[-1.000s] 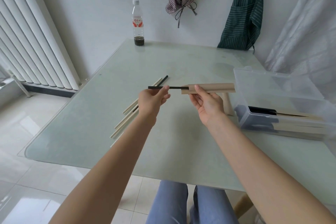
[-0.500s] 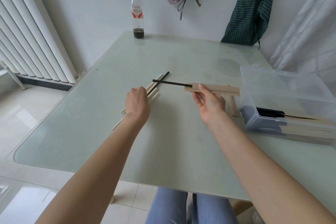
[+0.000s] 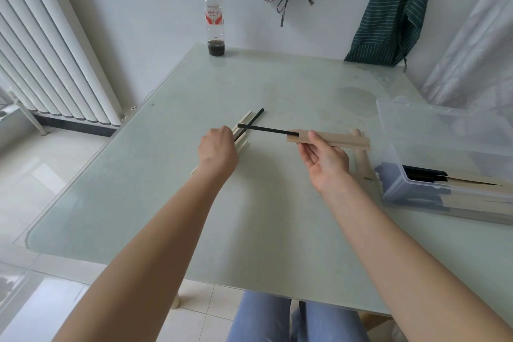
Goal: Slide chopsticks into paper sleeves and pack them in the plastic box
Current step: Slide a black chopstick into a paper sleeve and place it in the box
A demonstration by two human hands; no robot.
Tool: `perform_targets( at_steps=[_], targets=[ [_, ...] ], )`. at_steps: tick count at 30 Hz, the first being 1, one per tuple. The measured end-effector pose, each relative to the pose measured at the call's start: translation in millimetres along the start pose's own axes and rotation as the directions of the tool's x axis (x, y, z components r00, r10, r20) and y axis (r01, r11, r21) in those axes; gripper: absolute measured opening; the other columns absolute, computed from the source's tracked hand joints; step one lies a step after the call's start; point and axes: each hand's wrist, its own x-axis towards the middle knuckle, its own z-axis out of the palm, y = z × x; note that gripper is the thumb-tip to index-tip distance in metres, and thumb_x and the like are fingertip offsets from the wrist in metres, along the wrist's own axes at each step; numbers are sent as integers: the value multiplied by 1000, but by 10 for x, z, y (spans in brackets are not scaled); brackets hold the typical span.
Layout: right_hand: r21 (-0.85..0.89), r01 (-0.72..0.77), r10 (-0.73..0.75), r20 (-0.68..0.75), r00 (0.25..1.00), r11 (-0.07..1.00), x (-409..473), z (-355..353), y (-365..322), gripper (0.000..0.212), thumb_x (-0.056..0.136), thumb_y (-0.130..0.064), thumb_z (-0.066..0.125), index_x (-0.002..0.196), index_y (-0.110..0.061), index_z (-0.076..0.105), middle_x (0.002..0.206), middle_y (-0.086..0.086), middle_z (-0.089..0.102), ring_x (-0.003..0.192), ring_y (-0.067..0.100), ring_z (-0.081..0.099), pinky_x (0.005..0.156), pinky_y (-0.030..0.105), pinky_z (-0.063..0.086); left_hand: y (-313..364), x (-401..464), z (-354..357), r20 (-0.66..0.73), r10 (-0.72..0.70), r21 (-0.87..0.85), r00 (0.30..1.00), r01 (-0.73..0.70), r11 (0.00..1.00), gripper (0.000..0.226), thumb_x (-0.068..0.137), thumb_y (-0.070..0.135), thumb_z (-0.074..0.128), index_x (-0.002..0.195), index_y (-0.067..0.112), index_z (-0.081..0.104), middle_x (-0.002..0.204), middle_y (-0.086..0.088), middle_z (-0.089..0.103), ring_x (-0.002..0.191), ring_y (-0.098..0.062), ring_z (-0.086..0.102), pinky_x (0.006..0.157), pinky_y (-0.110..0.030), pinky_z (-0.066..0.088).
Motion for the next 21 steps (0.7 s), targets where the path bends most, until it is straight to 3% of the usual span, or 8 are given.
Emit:
perform_targets(
  at_steps=[2, 8, 11, 13, 15, 17, 19, 21],
  targets=[
    [-3, 4, -4, 4, 1000, 1000, -8, 1, -24, 8, 87, 0, 61, 82, -6, 58, 84, 10, 64, 77, 18, 64, 62, 22, 58, -38, 59, -8, 43, -12, -48, 999, 14, 999, 27, 85, -5, 49, 66, 6, 34, 92, -15, 51, 85, -33, 47, 68, -33, 36],
    [2, 15, -15, -3, 1000, 1000, -25, -4, -57, 9, 86, 1, 61, 82, -6, 58, 83, 10, 64, 76, 17, 64, 63, 23, 58, -33, 58, -35, 61, -33, -218, 998, 46, 975, 28, 93, 7, 51, 68, 2, 39, 113, -24, 55, 104, -41, 53, 71, -37, 37],
    [25, 28, -27, -26, 999, 999, -51, -18, -68, 10, 87, 2, 60, 81, -6, 58, 83, 9, 64, 75, 17, 64, 65, 23, 57, 28, -64, -91, 29, -56, -319, 998, 63, 946, 35, 97, 11, 46, 64, 5, 35, 104, -22, 53, 96, -41, 50, 74, -37, 38],
    [39, 37, -35, -51, 998, 999, -54, -26, -73, 10, 87, 2, 60, 81, -6, 58, 83, 9, 64, 75, 17, 64, 67, 23, 57, 83, -117, -67, 32, -73, -455, 997, 79, 887, 32, 97, 14, 45, 67, 3, 41, 93, -18, 53, 87, -35, 50, 73, -36, 39],
    [50, 46, -43, -63, 997, 998, -88, -33, -78, 11, 87, 2, 60, 81, -7, 58, 84, 9, 64, 75, 17, 64, 75, 26, 58, 177, -171, -15, 94, -68, -695, 993, 114, 710, 30, 96, 13, 47, 68, 2, 50, 71, -8, 66, 71, -27, 62, 77, -36, 49],
    [74, 58, -53, -66, 996, 996, -149, -29, -88, 17, 87, 3, 59, 79, -11, 57, 84, 10, 63, 75, 18, 63, 81, 30, 56, 274, -230, 32, 172, -35, -877, 984, 170, 449, 33, 95, 8, 49, 63, 4, 52, 43, 6, 61, 50, -10, 64, 81, -31, 53],
    [116, 77, -70, -63, 996, 990, -245, -38, -118, 29, 88, 6, 56, 73, -19, 53, 82, 10, 61, 75, 19, 61, 87, 33, 52, 361, -308, 41, 215, 16, -962, 976, 209, 173, 32, 96, 4, 48, 64, 1, 52, 41, 7, 60, 46, -6, 64, 80, -24, 54],
    [143, 81, -75, -48, 996, 986, -332, -61, -155, 34, 89, 7, 54, 71, -22, 50, 81, 10, 60, 76, 19, 60, 88, 35, 51, 422, -385, 29, 226, 45, -974, 973, 227, -6, 29, 96, 3, 47, 69, -1, 54, 47, 3, 63, 50, -6, 67, 79, -19, 54]
  ],
)
